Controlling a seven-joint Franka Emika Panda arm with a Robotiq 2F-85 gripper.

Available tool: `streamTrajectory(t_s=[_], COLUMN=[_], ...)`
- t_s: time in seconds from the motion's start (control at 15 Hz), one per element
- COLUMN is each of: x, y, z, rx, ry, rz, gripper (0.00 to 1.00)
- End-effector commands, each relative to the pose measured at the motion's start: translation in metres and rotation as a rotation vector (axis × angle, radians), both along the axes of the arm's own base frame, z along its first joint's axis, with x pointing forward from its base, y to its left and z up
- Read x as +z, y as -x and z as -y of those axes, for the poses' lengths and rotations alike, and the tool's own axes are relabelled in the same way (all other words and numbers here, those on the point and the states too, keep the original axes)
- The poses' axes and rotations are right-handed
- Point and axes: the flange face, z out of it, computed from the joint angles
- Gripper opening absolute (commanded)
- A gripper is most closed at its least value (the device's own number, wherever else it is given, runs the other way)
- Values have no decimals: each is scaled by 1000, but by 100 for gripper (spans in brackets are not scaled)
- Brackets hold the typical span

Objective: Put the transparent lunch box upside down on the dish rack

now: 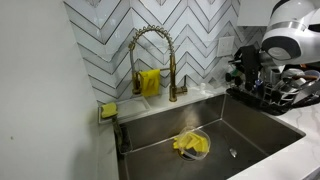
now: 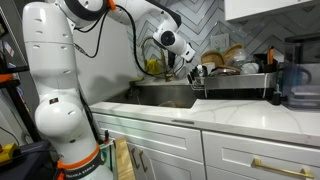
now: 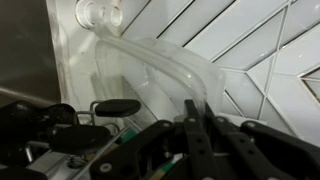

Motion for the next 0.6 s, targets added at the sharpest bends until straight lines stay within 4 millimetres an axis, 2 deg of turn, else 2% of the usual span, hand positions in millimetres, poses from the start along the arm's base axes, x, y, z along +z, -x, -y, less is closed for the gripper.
streamTrajectory(t_s=[0.0, 0.53], x=[-6, -14], y=[20, 33], z=[19, 29], rx=[-63, -119], ry=[50, 100], rz=[-68, -153], gripper=[2, 2])
